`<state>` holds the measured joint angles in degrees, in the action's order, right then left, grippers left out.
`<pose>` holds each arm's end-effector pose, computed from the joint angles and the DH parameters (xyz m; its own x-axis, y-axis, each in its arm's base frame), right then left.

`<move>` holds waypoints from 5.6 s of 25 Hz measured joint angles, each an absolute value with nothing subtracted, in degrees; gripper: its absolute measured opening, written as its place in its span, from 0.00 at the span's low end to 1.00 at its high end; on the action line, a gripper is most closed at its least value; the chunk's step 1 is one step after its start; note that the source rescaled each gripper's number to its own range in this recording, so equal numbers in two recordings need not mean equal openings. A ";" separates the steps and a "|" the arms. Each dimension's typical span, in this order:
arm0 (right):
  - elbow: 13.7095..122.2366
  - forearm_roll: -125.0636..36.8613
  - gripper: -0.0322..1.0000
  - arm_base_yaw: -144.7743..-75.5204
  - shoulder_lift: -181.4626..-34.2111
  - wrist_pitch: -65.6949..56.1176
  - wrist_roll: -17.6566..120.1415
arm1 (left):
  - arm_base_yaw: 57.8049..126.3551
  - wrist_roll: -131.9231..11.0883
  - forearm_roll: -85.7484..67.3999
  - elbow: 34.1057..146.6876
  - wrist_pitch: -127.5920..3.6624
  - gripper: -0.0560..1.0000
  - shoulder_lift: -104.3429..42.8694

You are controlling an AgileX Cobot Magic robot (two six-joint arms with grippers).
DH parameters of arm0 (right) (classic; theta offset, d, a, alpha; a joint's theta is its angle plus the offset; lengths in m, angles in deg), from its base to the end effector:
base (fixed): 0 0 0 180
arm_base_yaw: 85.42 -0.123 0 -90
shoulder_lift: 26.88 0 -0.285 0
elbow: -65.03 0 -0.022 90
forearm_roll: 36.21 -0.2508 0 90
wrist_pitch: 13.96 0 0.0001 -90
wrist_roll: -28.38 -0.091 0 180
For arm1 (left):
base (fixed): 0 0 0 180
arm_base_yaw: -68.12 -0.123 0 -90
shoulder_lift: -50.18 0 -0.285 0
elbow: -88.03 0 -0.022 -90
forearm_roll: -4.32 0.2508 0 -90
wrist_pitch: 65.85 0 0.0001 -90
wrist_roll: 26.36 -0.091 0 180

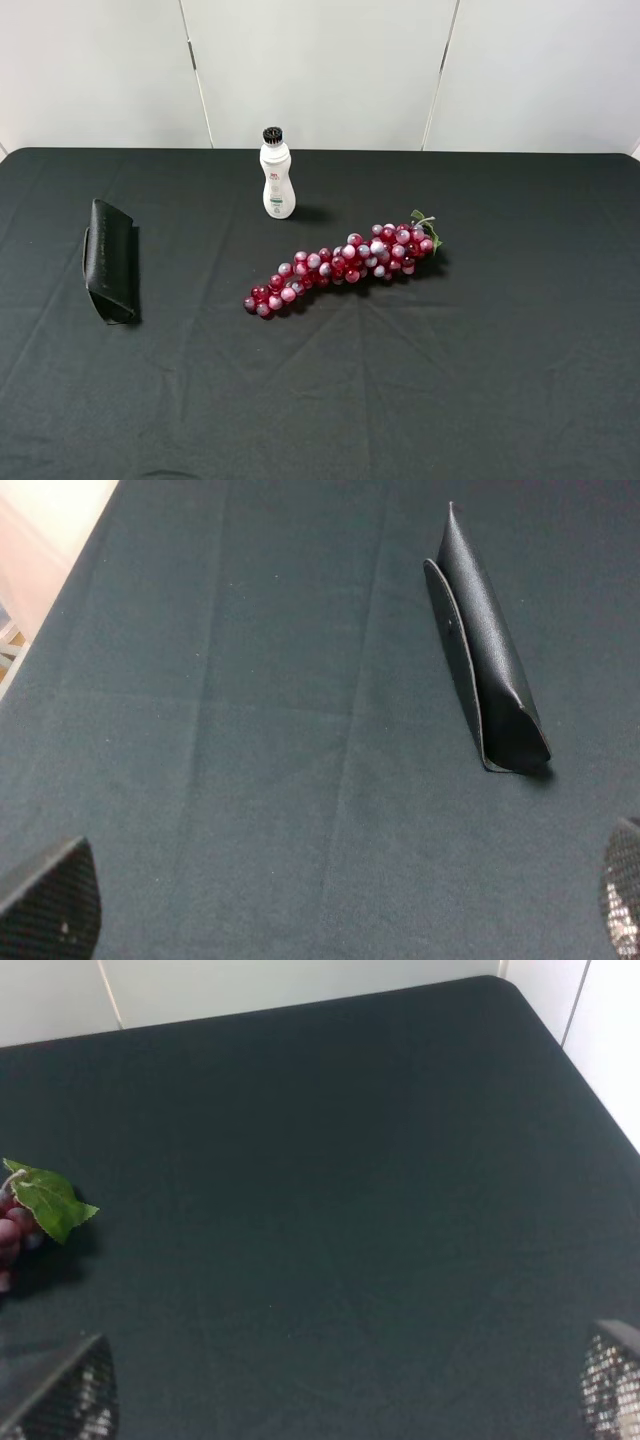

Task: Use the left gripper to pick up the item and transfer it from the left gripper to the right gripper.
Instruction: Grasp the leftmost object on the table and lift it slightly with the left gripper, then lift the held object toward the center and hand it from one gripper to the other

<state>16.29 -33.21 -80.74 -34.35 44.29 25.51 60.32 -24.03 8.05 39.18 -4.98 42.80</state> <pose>-0.0040 -0.0037 0.2801 -0.4093 0.0561 -0.9107 0.1311 0.9914 0.0021 -0.0062 0.0044 0.2759 -0.4489 -0.0705 -0.8908 -0.1897 0.9817 0.0179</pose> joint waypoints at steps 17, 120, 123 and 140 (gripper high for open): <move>16.29 -33.21 1.00 -80.74 -34.35 44.30 25.51 | 60.32 -21.67 7.71 39.94 -4.42 1.00 42.39; 16.29 -33.21 1.00 -80.74 -34.35 44.30 25.51 | 79.42 3.14 3.29 53.27 -42.43 0.07 -57.77; 16.29 -33.21 1.00 -80.74 -34.35 44.30 25.51 | 79.42 3.14 3.29 53.27 -42.43 0.07 -57.77; 16.29 -33.21 1.00 -80.74 -34.35 44.32 25.51 | 79.42 1.42 3.17 54.74 -32.23 0.07 -48.32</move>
